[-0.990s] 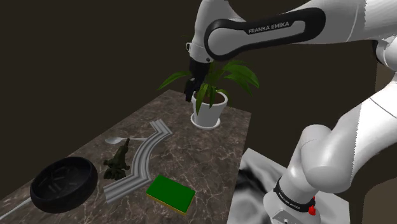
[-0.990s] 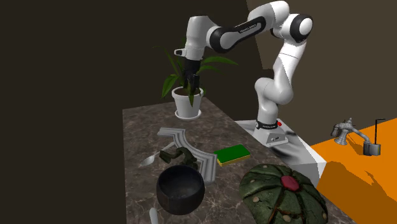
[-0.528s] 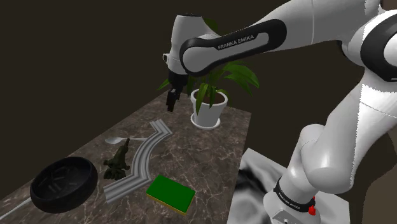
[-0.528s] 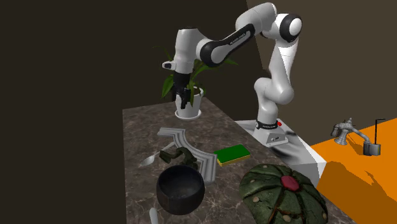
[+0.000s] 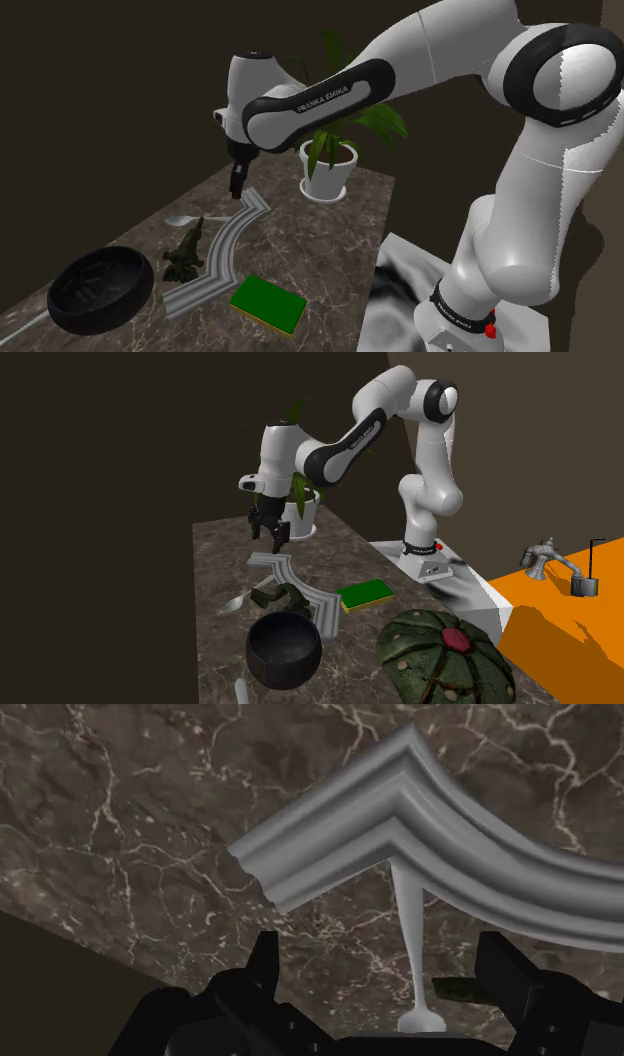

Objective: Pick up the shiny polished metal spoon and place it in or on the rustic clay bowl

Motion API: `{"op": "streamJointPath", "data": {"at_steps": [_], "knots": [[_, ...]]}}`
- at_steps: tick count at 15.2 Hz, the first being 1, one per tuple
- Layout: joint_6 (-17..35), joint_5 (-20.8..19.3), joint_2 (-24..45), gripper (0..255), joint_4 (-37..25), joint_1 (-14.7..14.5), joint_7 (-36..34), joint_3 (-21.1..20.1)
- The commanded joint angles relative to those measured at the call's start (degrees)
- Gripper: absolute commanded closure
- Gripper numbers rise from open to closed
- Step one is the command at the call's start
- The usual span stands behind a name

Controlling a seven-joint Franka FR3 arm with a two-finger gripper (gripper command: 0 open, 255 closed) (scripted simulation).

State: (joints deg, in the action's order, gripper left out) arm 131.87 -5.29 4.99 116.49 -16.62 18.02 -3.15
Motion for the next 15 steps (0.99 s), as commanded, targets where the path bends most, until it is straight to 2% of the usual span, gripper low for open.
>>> {"op": "streamJointPath", "data": {"at_steps": [1, 6, 15], "knots": [[1.7, -0.8, 3.5, 0, -2.0, -0.9, 0.9, -0.9], [4.2, -2.9, 11.1, 0, -7.3, -3.0, 3.2, -2.5], [8.4, -3.8, 15.3, 0, -7.3, -3.1, 2.6, -2.1]]}}
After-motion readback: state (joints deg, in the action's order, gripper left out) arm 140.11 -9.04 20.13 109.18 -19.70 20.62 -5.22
